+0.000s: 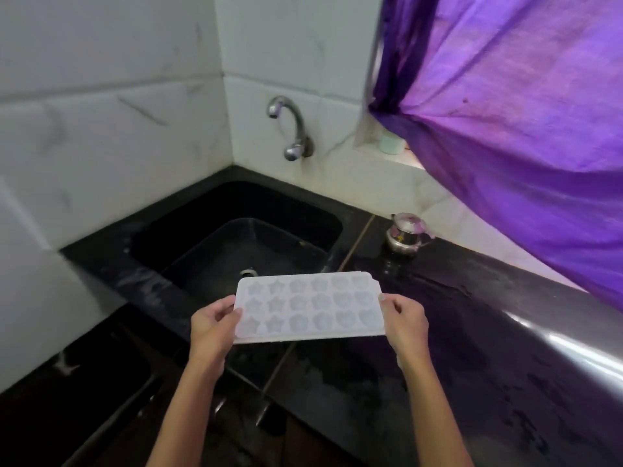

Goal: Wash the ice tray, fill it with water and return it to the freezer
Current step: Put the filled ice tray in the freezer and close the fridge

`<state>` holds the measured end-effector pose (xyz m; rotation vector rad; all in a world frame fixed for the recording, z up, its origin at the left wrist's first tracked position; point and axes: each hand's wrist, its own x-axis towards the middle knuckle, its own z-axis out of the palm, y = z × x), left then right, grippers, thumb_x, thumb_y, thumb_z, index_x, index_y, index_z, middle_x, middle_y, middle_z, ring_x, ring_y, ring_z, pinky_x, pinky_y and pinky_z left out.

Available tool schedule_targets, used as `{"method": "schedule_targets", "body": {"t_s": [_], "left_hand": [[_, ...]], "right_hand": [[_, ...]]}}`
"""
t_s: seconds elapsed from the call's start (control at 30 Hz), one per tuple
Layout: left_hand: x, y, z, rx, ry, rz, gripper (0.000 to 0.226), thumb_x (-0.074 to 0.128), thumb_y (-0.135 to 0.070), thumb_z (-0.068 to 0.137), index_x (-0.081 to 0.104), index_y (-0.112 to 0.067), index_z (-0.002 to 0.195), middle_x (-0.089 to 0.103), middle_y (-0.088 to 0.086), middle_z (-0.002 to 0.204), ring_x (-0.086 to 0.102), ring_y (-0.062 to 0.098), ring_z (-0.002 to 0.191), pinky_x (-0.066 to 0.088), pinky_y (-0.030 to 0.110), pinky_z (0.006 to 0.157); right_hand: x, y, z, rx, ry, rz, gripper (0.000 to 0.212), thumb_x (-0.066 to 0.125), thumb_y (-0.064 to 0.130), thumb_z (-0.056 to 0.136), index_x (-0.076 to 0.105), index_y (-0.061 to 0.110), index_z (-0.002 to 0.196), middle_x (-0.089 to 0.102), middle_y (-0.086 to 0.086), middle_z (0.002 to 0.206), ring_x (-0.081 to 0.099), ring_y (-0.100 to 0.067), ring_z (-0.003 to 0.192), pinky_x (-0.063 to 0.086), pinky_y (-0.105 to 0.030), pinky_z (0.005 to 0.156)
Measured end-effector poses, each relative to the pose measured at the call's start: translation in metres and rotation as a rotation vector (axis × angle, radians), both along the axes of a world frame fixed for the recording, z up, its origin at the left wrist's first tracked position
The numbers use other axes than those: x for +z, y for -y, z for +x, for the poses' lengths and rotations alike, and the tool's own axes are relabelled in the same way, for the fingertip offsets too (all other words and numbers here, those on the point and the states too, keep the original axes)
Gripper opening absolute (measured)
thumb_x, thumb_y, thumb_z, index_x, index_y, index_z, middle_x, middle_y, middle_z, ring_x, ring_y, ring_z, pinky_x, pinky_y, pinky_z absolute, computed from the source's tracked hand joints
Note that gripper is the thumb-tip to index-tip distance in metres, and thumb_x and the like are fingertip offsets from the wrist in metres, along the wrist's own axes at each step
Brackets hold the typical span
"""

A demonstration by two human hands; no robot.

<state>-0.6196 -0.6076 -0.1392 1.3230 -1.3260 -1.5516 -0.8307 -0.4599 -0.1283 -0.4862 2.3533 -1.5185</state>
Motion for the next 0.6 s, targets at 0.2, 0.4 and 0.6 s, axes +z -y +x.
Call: {"method": "schedule_targets", "body": {"t_s": [0.2, 0.4, 0.6], "left_hand": [[0.009, -0.010, 0.095, 0.274, -0.005, -0.060, 0.026, 0.050, 0.002, 0.094, 0.068, -0.012, 0.107, 0.070, -0.001, 0.091, 0.067, 0.017, 0.087, 0.051, 0.028, 0.072], [0.011, -0.016, 0.200, 0.579, -0.024, -0.088, 0.026, 0.050, 0.004, 0.092, 0.068, -0.007, 0.108, 0.072, 0.002, 0.098, 0.067, 0.019, 0.091, 0.053, 0.030, 0.077], [0.018, -0.036, 0.285, 0.786, -0.004, -0.148, 0.032, 0.050, 0.004, 0.092, 0.071, -0.019, 0.099, 0.075, -0.004, 0.089, 0.070, 0.012, 0.084, 0.053, 0.025, 0.072]], "right_hand": [[0.004, 0.054, 0.069, 0.275, -0.046, -0.008, 0.020, 0.051, 0.019, 0.093, 0.066, 0.019, 0.081, 0.059, 0.009, 0.072, 0.051, -0.009, 0.069, 0.040, -0.026, 0.064], [0.007, 0.118, 0.164, 0.544, -0.035, -0.026, 0.036, 0.051, 0.020, 0.091, 0.046, 0.026, 0.057, 0.043, 0.010, 0.056, 0.041, -0.008, 0.058, 0.033, -0.024, 0.054], [0.008, 0.159, 0.256, 0.689, 0.035, -0.091, 0.018, 0.055, 0.024, 0.090, 0.068, 0.020, 0.080, 0.066, 0.007, 0.078, 0.060, -0.011, 0.078, 0.046, -0.031, 0.070]]}}
